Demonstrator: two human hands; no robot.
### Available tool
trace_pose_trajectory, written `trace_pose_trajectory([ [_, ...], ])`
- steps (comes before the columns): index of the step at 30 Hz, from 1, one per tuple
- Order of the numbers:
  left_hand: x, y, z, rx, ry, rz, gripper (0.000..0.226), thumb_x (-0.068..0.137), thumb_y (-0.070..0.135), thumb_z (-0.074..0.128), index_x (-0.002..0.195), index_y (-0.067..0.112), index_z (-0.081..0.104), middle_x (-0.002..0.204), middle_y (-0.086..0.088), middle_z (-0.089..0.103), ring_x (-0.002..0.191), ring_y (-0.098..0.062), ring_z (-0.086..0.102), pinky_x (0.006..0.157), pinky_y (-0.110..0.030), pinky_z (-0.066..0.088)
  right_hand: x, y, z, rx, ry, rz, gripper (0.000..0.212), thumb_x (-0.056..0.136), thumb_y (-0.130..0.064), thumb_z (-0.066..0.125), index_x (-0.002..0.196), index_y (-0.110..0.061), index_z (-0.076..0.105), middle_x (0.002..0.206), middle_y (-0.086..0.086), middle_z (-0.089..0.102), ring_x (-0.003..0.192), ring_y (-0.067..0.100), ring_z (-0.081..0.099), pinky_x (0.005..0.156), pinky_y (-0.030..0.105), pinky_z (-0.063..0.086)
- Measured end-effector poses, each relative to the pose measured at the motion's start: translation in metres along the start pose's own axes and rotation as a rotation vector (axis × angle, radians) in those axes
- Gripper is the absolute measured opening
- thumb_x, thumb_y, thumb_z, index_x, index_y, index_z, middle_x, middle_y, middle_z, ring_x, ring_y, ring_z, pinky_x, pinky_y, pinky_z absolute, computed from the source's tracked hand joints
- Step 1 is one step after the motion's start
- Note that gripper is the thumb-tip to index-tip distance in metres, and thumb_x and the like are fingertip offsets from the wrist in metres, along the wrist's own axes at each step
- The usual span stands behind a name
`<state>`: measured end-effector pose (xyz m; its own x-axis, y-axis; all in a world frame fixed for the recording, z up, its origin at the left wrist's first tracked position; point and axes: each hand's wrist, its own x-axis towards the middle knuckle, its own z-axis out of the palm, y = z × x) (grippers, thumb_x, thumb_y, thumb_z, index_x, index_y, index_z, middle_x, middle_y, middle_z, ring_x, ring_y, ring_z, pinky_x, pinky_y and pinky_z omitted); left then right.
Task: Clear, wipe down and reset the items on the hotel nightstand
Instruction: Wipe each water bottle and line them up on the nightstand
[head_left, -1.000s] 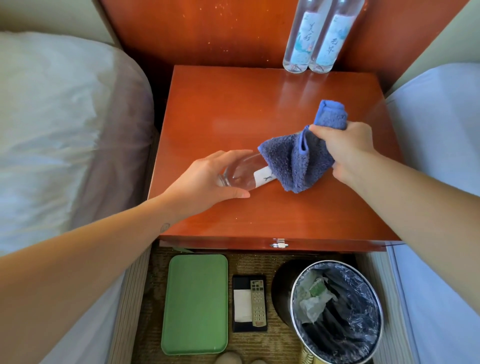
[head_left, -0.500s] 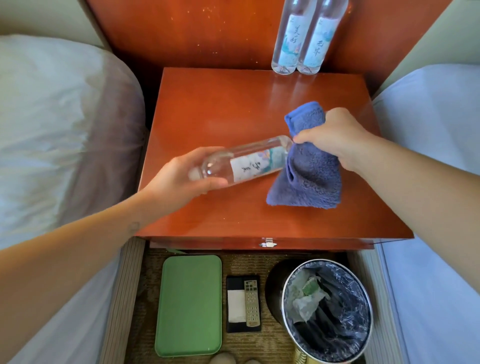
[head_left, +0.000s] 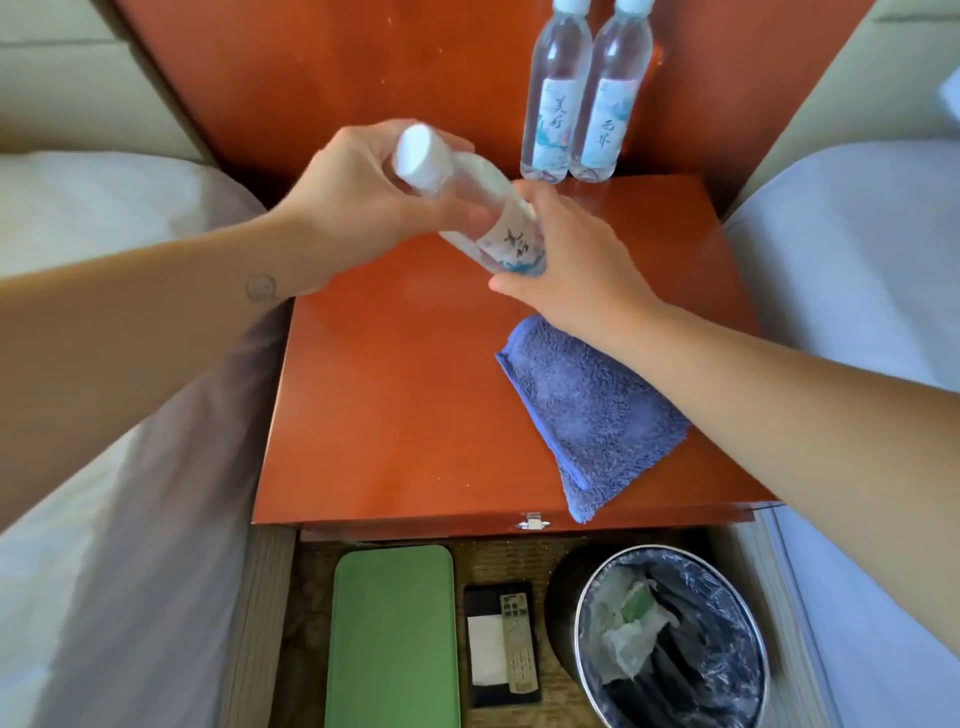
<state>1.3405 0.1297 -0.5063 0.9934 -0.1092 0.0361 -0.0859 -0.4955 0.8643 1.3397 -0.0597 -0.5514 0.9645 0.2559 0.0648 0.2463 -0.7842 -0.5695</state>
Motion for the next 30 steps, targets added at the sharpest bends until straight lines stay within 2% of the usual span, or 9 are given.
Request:
trace_pose_trajectory([
  [2,0.006,0.002,0.015,0.035,-0.013,0.021,0.049,0.067,0.033,0.087,0.112,0.029,0.069,0.102,0.006,0.073,0.095,-0.015,0.068,0.09,-0.033,0.055,0.0,0.008,-0.003,-0.049,0.05,0.039,0.06,0.08,-0.033,0.075,0.132,-0.02,0.046,0.128,0.0,0.057,0.117,0.025,0.055,0.088,0.037,0.042],
  [5,0.016,-0.004,0.041,-0.094,-0.052,0.012,0.059,0.075,0.029,0.084,0.127,0.022,0.057,0.105,0.005,0.068,0.086,-0.011,0.062,0.083,-0.026,0.051,-0.002,0.03,-0.009,-0.022,0.082,0.139,0.049,0.081,-0.035,0.074,0.123,-0.02,0.052,0.121,-0.001,0.062,0.112,0.026,0.057,0.083,0.036,0.041],
  [8,0.028,-0.016,0.068,-0.175,-0.038,-0.084,0.077,0.076,0.046,0.079,0.14,0.025,0.043,0.134,0.004,0.055,0.106,-0.01,0.06,0.082,-0.016,0.048,-0.001,0.057,-0.015,0.059,0.132,0.287,0.052,0.077,-0.037,0.078,0.118,-0.017,0.054,0.115,0.002,0.066,0.11,0.027,0.06,0.087,0.036,0.045],
  [11,0.037,-0.039,0.091,-0.025,0.068,-0.175,0.062,0.092,0.039,0.064,0.145,0.021,0.038,0.144,0.006,0.045,0.124,-0.008,0.048,0.09,-0.019,0.043,0.001,0.084,-0.021,0.11,0.193,0.393,0.054,0.077,-0.041,0.078,0.113,-0.012,0.051,0.112,0.004,0.066,0.106,0.027,0.062,0.087,0.038,0.047],
  [15,0.052,-0.066,0.119,0.269,-0.019,-0.103,0.058,0.098,0.031,0.054,0.149,0.012,0.033,0.153,-0.004,0.037,0.141,-0.015,0.033,0.105,-0.014,0.02,0.013,0.107,-0.027,0.121,0.257,0.418,0.052,0.076,-0.039,0.08,0.11,-0.012,0.051,0.107,0.002,0.067,0.101,0.025,0.065,0.084,0.038,0.051],
  [18,0.075,-0.065,0.137,0.312,-0.108,-0.06,0.059,0.101,0.026,0.05,0.151,0.009,0.025,0.159,-0.009,0.025,0.149,-0.022,0.016,0.121,-0.033,0.008,0.031,0.116,-0.03,0.119,0.282,0.426,0.052,0.075,-0.039,0.08,0.112,-0.013,0.052,0.109,0.002,0.067,0.102,0.024,0.065,0.087,0.039,0.05],
  [21,0.097,-0.071,0.148,0.399,-0.187,-0.011,0.058,0.102,0.026,0.045,0.153,0.01,0.021,0.162,-0.008,0.016,0.151,-0.024,0.004,0.12,-0.04,-0.003,0.054,0.124,-0.034,0.112,0.296,0.436,0.054,0.076,-0.038,0.08,0.113,-0.012,0.051,0.111,0.003,0.066,0.104,0.025,0.062,0.089,0.04,0.049],
  [27,0.096,-0.095,0.152,0.495,-0.034,0.044,0.049,0.101,0.033,0.046,0.149,0.023,0.038,0.158,0.007,0.029,0.15,-0.02,0.014,0.12,-0.037,0.02,0.097,0.14,-0.046,0.071,0.301,0.492,0.06,0.075,-0.037,0.08,0.117,-0.009,0.049,0.115,0.005,0.066,0.108,0.027,0.061,0.091,0.04,0.048],
  [30,0.097,-0.093,0.153,0.503,-0.025,0.08,0.049,0.101,0.03,0.048,0.147,0.019,0.041,0.157,0.005,0.032,0.149,-0.016,0.018,0.119,-0.028,0.014,0.113,0.142,-0.053,0.071,0.303,0.526,0.063,0.075,-0.037,0.08,0.121,-0.008,0.047,0.121,0.007,0.063,0.113,0.028,0.059,0.093,0.04,0.047],
])
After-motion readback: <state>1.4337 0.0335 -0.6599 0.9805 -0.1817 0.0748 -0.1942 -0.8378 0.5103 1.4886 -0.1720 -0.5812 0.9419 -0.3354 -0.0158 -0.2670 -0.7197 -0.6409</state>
